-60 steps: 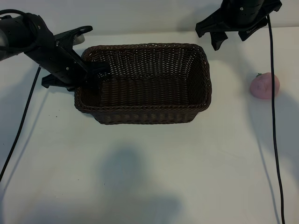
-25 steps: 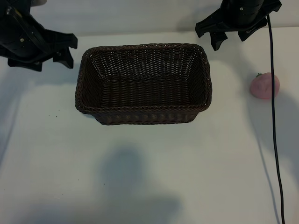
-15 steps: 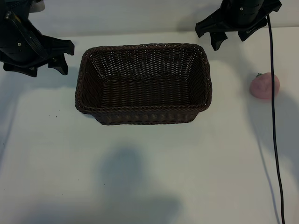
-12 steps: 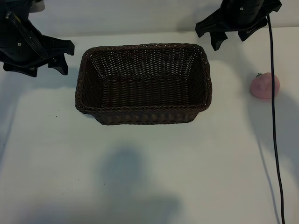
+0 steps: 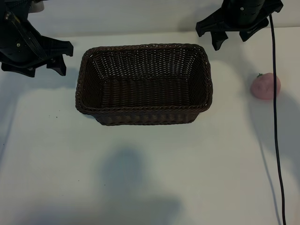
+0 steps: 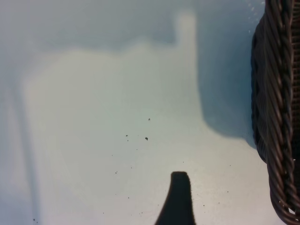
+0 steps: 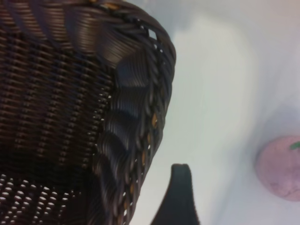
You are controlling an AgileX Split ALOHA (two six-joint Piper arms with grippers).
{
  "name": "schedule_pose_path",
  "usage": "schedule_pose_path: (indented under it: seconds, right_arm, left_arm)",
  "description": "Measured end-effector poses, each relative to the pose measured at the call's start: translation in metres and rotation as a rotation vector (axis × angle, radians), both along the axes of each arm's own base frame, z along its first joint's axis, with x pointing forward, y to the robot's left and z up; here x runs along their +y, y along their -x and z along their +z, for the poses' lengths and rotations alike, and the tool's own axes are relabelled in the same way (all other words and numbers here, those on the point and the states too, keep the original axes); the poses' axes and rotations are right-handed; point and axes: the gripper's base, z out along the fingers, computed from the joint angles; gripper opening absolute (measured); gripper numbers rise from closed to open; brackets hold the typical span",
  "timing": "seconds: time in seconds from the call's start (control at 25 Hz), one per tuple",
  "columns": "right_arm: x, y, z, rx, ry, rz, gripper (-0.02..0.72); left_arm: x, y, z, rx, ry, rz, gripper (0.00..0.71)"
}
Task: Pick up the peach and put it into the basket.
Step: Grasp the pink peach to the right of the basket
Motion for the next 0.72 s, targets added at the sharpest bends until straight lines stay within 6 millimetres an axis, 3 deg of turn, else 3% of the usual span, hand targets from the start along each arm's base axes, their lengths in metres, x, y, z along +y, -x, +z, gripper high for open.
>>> schedule_pose_path:
  seconds: [0.72]
  right_arm:
    - [-0.0013, -0.0006, 0.0001, -0.006, 0.011, -0.012, 0.599]
  left_arm:
    - [-0.0001, -0.0007, 0.0003, -0.008, 0.002, 0.001, 0.599]
